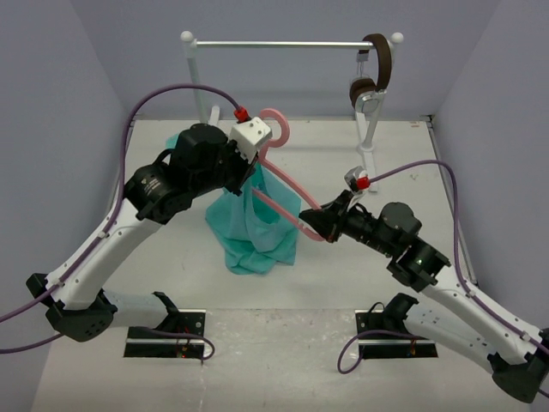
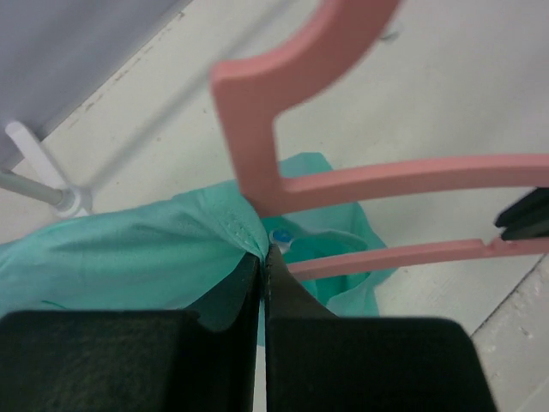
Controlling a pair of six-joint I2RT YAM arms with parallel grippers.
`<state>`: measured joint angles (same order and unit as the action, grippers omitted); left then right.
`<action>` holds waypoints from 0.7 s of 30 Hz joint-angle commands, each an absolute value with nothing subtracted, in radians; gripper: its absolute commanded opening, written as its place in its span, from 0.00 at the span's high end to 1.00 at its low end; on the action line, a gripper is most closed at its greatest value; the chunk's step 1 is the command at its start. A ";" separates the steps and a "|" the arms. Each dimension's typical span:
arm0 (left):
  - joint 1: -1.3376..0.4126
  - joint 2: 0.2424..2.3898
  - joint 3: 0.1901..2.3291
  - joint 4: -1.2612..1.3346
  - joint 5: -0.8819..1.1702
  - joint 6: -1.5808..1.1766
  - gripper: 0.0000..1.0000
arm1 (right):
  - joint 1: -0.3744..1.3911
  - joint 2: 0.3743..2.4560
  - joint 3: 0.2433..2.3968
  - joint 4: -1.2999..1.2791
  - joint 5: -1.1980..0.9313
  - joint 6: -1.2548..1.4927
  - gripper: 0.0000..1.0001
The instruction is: Place the t-shirt on the hanger
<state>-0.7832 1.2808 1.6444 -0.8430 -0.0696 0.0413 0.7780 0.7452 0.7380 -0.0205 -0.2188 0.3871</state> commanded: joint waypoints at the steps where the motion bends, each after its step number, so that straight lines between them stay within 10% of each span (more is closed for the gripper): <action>1: -0.799 1.267 1.662 -0.898 0.071 0.064 1.00 | 0.776 0.815 0.760 0.192 -0.134 0.455 1.00; 6: -0.801 1.228 1.703 -0.901 0.069 0.069 1.00 | 0.778 0.816 0.679 0.280 -0.032 0.484 1.00; 7: -0.801 1.224 1.713 -0.903 0.040 0.070 0.88 | 0.778 0.799 0.649 0.308 -0.043 0.481 1.00; 9: -0.801 1.215 1.734 -0.900 -0.072 0.068 0.15 | 0.778 0.755 0.612 0.346 -0.060 0.479 1.00; 10: -0.801 1.212 1.743 -0.892 -0.135 0.065 0.00 | 0.778 0.730 0.604 0.350 -0.065 0.472 1.00; 21: -0.799 1.146 1.675 -0.691 -0.067 0.450 0.00 | 0.644 0.500 0.483 0.248 -0.409 0.260 1.00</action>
